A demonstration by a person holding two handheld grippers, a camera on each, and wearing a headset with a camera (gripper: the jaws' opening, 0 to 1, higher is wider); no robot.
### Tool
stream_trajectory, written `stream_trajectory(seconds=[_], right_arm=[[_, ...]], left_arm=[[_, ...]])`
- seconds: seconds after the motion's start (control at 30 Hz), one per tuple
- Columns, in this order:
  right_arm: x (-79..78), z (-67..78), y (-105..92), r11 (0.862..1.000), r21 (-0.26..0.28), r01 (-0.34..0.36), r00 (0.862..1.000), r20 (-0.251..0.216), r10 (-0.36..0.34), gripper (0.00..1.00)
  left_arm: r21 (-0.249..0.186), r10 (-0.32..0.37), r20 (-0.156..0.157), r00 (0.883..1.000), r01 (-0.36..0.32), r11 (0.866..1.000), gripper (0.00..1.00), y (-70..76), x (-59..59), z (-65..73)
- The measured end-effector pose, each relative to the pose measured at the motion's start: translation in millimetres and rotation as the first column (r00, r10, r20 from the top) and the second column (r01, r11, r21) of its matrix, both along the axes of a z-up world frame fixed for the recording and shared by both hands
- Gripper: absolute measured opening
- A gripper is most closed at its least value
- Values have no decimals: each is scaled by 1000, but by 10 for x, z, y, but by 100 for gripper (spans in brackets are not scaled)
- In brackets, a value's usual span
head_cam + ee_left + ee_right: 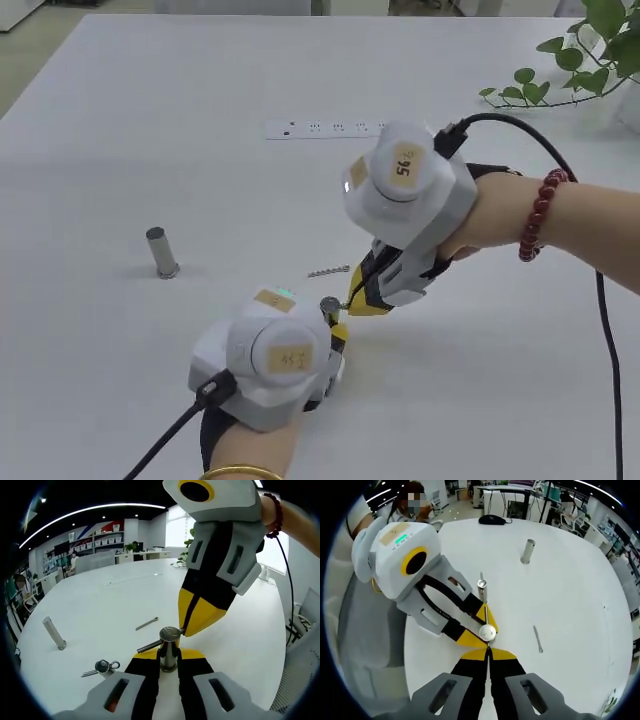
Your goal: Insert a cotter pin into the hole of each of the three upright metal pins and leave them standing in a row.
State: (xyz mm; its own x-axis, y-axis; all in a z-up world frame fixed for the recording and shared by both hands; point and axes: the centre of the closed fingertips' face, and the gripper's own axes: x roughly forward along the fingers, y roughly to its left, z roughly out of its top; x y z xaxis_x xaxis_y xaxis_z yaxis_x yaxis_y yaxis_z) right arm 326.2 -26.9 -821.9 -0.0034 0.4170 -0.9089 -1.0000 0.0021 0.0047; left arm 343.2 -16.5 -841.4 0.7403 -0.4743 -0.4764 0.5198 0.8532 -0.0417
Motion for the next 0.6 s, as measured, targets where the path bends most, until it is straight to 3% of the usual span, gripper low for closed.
stream_trajectory(seconds=[0.37,0.6], right_arm=[[12,-37,-3,999,-3,41,999,-27,-41,9],[23,-60,-7,997,4,74,996,-40,-74,12]], left_arm=[[4,6,-2,1000,-6,1000,12,2,-5,1],[19,13,-25,1000,-13,1000,16,51,-38,-29]])
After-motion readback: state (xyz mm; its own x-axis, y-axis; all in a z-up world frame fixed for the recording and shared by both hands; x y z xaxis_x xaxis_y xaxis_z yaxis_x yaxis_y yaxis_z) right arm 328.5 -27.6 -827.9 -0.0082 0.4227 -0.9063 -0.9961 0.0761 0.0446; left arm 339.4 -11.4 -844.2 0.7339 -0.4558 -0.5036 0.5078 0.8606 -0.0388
